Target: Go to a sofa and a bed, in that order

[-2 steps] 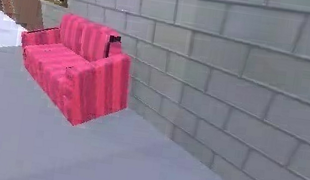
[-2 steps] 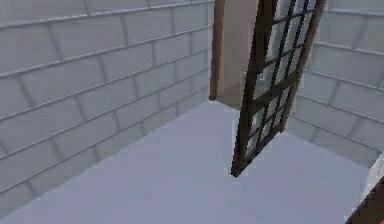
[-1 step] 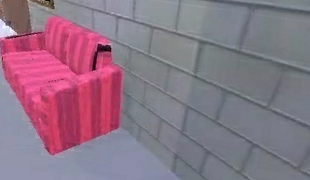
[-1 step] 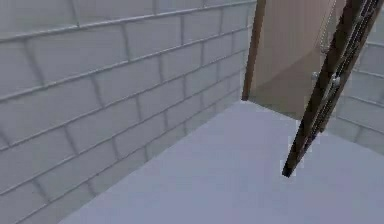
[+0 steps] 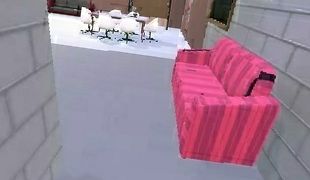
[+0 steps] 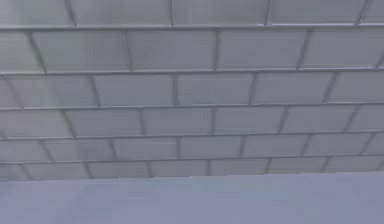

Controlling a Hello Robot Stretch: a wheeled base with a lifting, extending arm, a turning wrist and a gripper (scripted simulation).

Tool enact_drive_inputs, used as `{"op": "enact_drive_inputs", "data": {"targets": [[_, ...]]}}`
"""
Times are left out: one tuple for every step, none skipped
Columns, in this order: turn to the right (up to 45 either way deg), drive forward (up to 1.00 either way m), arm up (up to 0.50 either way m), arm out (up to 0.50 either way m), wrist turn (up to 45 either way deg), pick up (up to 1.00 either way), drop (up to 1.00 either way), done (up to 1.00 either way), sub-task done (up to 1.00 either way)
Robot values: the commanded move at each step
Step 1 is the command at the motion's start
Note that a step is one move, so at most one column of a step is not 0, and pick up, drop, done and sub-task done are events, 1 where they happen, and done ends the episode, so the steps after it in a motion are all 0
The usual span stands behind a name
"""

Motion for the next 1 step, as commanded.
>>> {"op": "enact_drive_inputs", "data": {"targets": [[0.0, 0.8, 0.0, 0.0, 0.0, 0.0, 0.0, 0.0, 0.0]]}}
